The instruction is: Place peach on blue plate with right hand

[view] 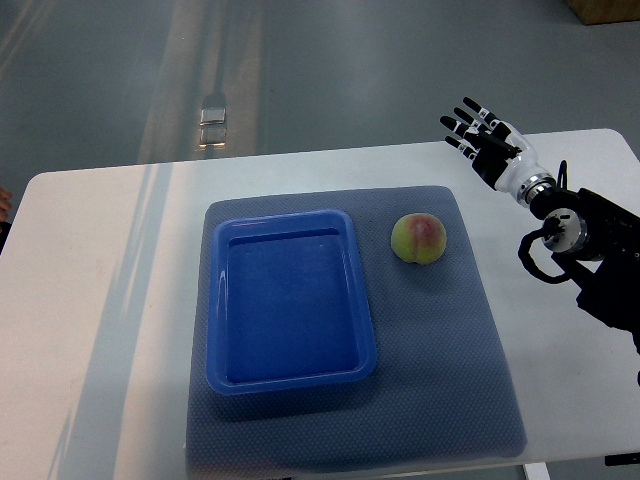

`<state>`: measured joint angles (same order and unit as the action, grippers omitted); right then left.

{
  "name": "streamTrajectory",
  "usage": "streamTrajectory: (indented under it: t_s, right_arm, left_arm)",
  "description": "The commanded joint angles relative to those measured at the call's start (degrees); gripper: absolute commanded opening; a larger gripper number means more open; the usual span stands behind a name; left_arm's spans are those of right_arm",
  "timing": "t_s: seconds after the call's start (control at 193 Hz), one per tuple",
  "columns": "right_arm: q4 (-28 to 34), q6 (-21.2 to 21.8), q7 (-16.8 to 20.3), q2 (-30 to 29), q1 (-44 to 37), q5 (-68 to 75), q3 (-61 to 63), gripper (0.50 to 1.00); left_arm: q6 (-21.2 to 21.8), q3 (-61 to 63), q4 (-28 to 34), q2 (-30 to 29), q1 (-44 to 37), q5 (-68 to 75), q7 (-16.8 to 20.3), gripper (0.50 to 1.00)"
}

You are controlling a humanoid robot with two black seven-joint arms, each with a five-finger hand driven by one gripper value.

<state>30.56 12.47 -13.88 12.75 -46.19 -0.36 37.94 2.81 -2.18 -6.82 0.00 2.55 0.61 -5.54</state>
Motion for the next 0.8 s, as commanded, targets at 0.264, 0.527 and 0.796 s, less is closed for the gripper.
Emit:
streamTrajectory:
  t_s: [0.264, 0.527, 0.796]
  right_arm:
    - [0.02, -0.25, -2.56, -0.01, -0.04, 0.19, 0.38, 0.94]
    - [0.02, -2.89, -4.75, -0.1, -0.04, -0.08, 0.03, 0.94]
    - [0.11, -3.33, -4.58, -0.1, -0.04, -0.08, 0.12, 0.94]
  left_arm:
    - [0.0, 0.07, 0.05, 0.0, 0.0, 0.0, 0.0, 1.0]
    - [0.0, 0.07, -0.04, 0.0, 0.0, 0.0, 0.0, 1.0]
    - [0.0, 0.07, -0.04, 0.0, 0.0, 0.0, 0.0, 1.0]
